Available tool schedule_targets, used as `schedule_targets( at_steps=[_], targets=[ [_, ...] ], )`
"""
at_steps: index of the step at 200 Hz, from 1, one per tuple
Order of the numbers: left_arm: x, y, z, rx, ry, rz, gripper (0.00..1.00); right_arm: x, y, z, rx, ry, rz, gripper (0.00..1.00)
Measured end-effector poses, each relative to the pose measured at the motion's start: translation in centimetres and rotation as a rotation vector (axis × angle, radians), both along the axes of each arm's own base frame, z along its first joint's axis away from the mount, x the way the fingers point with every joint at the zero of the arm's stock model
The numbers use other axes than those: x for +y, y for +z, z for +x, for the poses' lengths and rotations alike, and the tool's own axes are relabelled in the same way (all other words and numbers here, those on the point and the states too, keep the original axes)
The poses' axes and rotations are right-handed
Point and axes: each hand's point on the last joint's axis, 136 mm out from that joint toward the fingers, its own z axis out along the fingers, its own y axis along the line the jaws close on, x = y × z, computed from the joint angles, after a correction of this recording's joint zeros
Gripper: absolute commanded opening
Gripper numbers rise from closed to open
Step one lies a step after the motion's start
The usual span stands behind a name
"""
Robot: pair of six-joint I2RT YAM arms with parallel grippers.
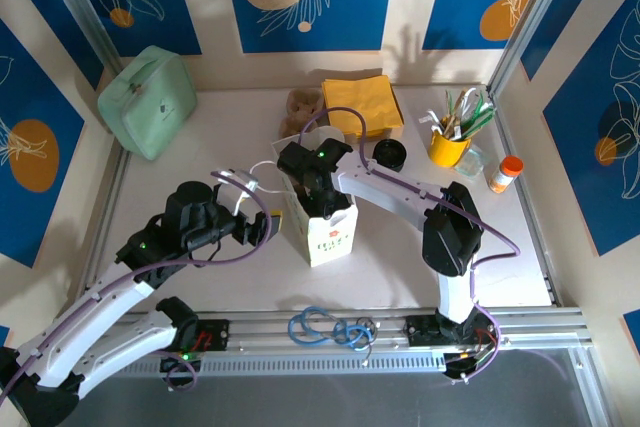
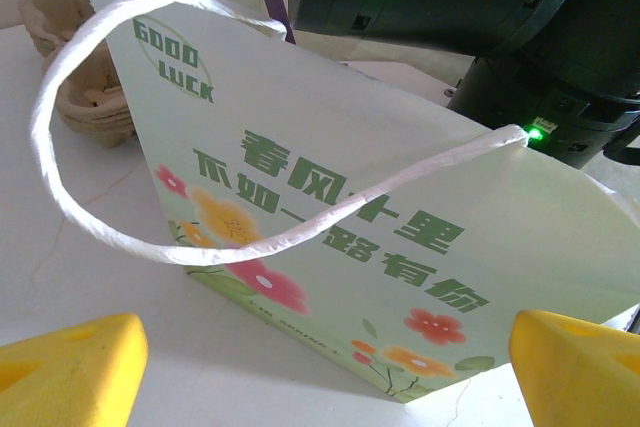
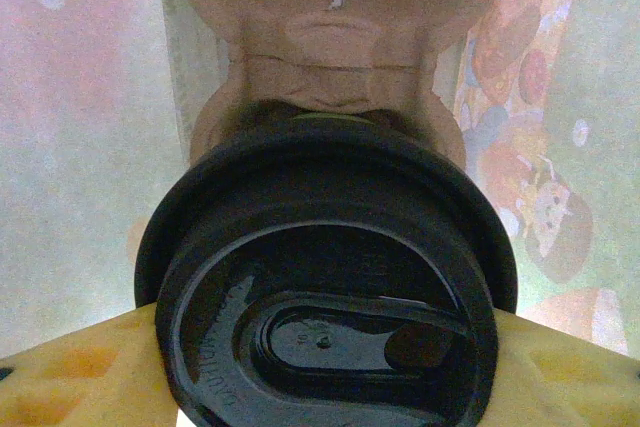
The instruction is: Pack the takeout coffee
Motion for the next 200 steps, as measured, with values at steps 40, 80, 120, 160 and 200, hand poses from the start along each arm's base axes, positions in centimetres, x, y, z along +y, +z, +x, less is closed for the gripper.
schedule_targets(
  at_steps=[40,80,120,160,200],
  targets=[
    [0.00,0.00,0.00,0.000,0.000,0.000,0.93,0.00,0.05,0.00,0.000,-0.001,0.000,0.62],
    [0.00,0.00,0.00,0.001,0.001,-0.001,0.93,0.06,0.17,0.06,0.003,-0.004,-0.003,0.65],
    [0.00,0.00,0.00,0.002,0.001,-0.001,0.93,0.12,0.34,0.12,0.011,-0.004,-0.015,0.66],
    [0.00,0.00,0.00,0.001,0.001,-0.001,0.93,0.03,0.41,0.05,0.017,-0.008,-0.022,0.72],
    [0.01,0.01,0.00,0.001,0.001,-0.002,0.93,-0.13,0.57,0.01,0.020,-0.017,-0.026,0.84]
  ],
)
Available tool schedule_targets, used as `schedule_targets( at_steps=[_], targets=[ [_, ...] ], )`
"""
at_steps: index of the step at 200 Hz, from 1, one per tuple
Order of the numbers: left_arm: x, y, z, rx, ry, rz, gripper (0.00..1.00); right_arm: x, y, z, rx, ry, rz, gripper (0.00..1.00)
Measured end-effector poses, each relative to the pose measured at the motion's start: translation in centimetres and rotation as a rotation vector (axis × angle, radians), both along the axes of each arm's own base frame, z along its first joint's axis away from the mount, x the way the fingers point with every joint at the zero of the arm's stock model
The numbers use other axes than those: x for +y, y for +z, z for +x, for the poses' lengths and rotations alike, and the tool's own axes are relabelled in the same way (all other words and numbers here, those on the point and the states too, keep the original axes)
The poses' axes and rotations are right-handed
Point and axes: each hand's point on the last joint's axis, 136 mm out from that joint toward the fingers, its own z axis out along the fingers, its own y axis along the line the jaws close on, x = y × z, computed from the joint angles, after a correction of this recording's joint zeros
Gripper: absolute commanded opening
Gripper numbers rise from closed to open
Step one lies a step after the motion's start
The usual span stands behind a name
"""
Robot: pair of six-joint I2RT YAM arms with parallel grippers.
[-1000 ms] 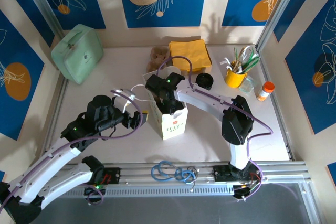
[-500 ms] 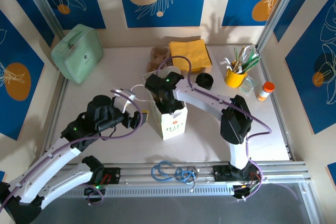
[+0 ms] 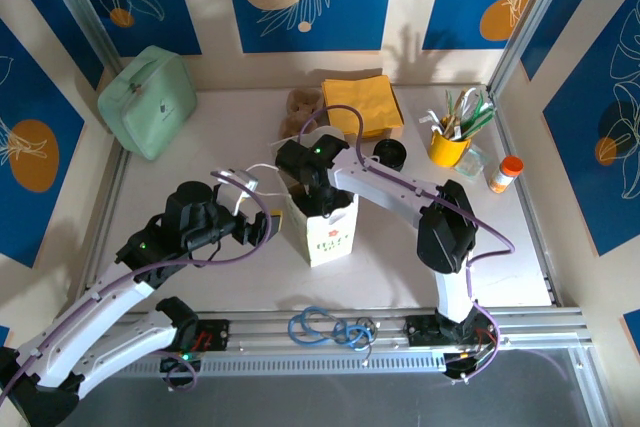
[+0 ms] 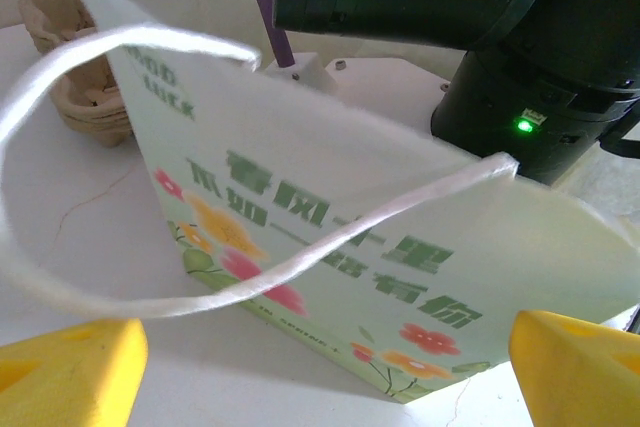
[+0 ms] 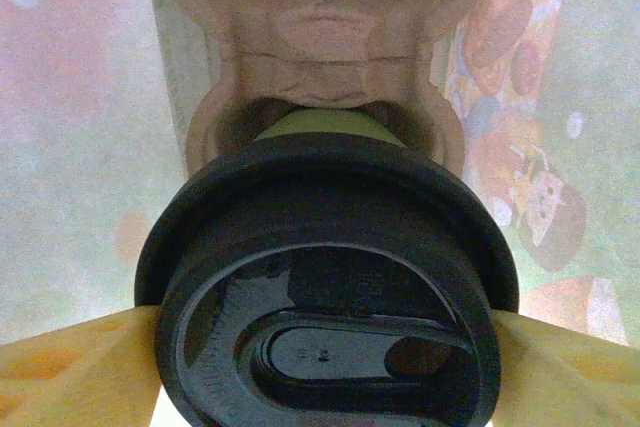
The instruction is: Pack the takeout coffee
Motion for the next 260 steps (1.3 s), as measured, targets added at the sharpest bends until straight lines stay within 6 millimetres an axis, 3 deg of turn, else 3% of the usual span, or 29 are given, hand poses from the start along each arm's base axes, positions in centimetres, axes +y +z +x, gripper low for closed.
schedule_targets(
  at_steps=[104,260],
  targets=[
    [0.0,0.0,0.0,0.000,0.001,0.000,0.93,0.0,0.9,0.2,-0.013,-0.009,0.022,0.95],
    [0.3,-0.5,-0.1,0.013,0.010,0.017,0.93,0.2,3.5,0.8,-0.046,-0.018,0.063,0.92]
  ],
)
